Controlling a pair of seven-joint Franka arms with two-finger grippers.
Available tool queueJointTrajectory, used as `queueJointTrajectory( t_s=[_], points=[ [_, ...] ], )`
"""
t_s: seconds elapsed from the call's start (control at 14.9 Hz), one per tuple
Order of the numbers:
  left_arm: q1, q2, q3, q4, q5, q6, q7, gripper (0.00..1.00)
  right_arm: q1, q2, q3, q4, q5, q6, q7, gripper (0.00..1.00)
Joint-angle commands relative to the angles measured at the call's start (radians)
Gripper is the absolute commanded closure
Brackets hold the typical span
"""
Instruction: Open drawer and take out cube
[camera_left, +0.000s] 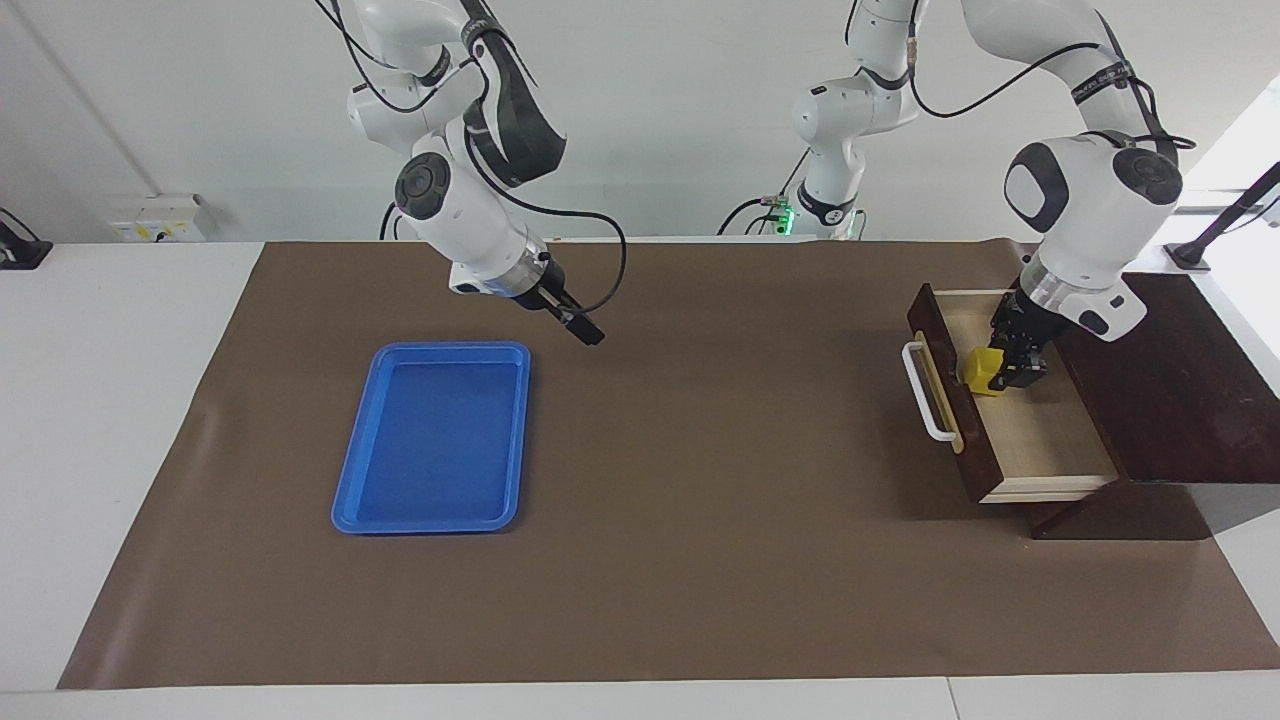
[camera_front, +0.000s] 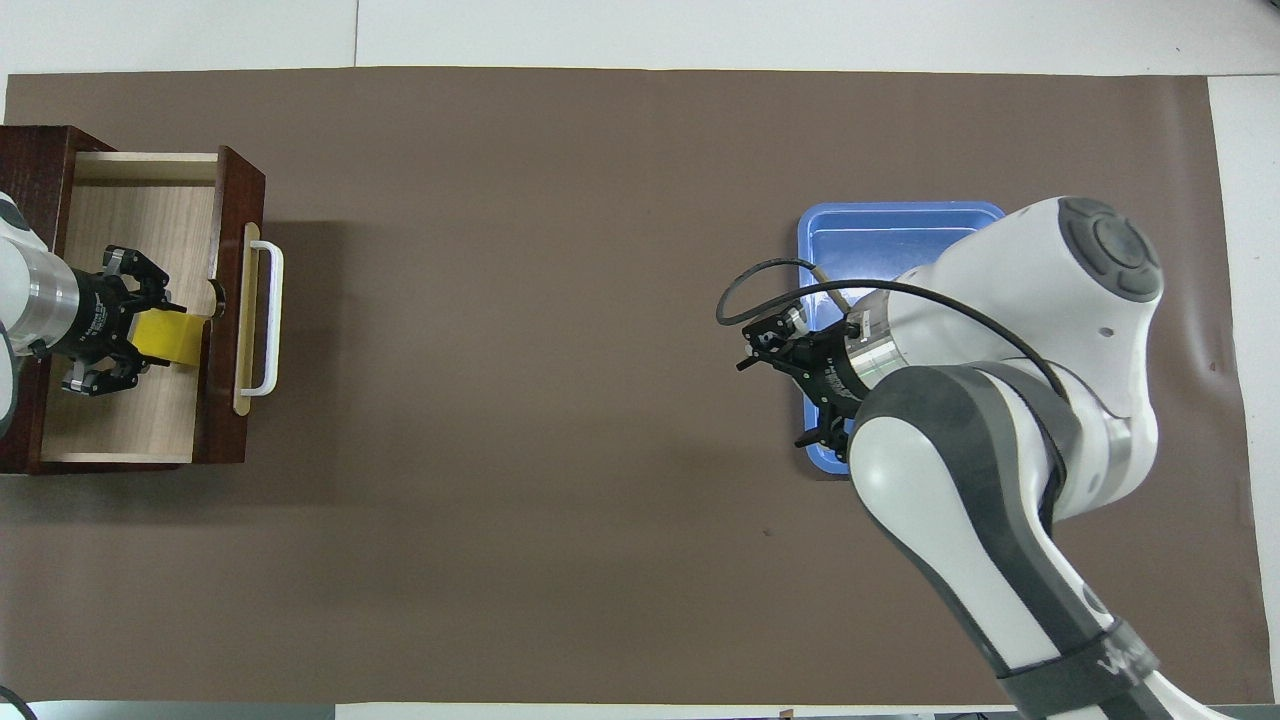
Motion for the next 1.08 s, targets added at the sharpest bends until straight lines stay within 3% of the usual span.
queueJointTrajectory(
  t_s=[0.0, 0.13, 0.27, 0.54, 0.81, 1.01],
  points=[
    [-0.005, 0.021, -0.012, 0.145, -0.012, -0.092, -0.022, 1.00, 0.005, -0.017, -0.004, -0.033, 0.068, 0.029, 0.025, 0.00],
    [-0.049, 0.038, -0.018, 0.254, -0.013, -0.193, -0.109, 1.00, 0.010, -0.017, -0.004, -0.033, 0.070, 0.029, 0.026, 0.00],
    [-0.144, 0.039, -0.018, 0.283, 0.003, -0.217, -0.337, 1.00, 0.010, -0.017, -0.004, -0.031, 0.071, 0.029, 0.029, 0.00],
    [-0.316, 0.032, -0.019, 0.276, 0.048, -0.247, -0.599, 1.00, 0.015, -0.013, -0.004, -0.024, 0.073, 0.032, 0.052, 0.00],
    [-0.431, 0.007, -0.026, 0.227, 0.001, -0.304, -0.837, 1.00, 0.016, -0.013, -0.004, -0.031, 0.083, 0.076, 0.109, 0.00],
    [-0.525, 0.019, -0.027, 0.201, -0.001, -0.257, -0.925, 1.00, 0.021, -0.016, -0.004, -0.054, 0.154, 0.105, 0.115, 0.00]
  ],
)
